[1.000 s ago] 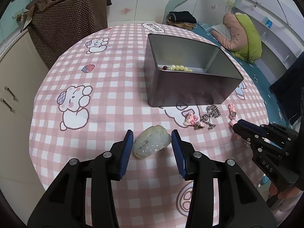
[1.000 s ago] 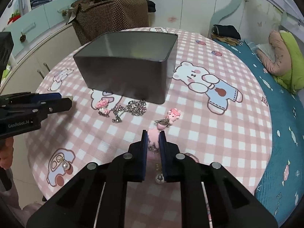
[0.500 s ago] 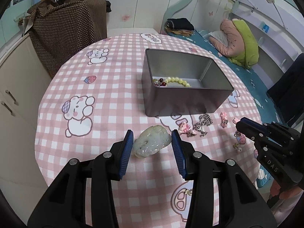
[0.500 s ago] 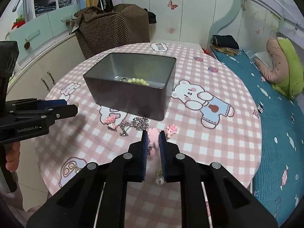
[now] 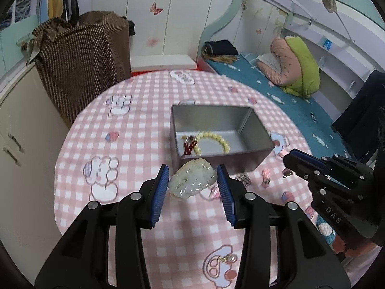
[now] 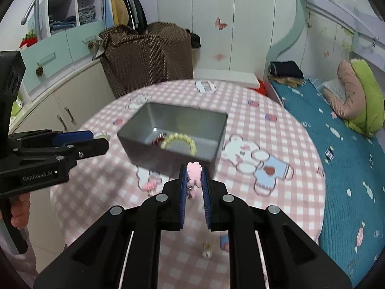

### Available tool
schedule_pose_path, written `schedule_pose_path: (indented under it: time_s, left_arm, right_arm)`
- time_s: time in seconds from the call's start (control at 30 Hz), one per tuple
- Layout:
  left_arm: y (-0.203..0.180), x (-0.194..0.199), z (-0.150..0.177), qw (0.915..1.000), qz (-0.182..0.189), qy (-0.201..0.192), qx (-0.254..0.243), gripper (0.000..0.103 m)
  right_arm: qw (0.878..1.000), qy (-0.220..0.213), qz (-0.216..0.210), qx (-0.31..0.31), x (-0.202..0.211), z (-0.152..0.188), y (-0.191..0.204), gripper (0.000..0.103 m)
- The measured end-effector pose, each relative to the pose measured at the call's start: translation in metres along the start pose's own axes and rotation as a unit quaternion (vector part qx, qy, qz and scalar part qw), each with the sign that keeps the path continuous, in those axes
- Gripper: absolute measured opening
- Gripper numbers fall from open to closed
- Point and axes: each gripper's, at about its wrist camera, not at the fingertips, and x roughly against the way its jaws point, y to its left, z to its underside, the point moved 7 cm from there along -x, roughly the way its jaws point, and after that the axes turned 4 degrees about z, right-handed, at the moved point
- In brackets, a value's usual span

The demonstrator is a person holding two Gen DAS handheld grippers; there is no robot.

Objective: Organize jewelry
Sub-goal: 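Lower the jade pendant and pink charm into the tin and release both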

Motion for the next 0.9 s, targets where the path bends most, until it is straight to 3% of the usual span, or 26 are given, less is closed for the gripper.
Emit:
schedule_pose_path:
  time_s: [0.37,0.9]
  left_arm:
    - [-0.008,-0.008,-0.031,0.9998,0.003,-0.011,-0.015,0.041]
    - [-0.001,-0.054,-0.048,0.9998,0.014,0.014,-0.009,0.041]
  right_arm:
    - [1.0,-0.021,-0.002,-0.002,-0.009,-0.032,0.0,0.012]
    - [1.0,0.012,-0.013,-0.002,-0.055,-0.037,-0.002,0.012]
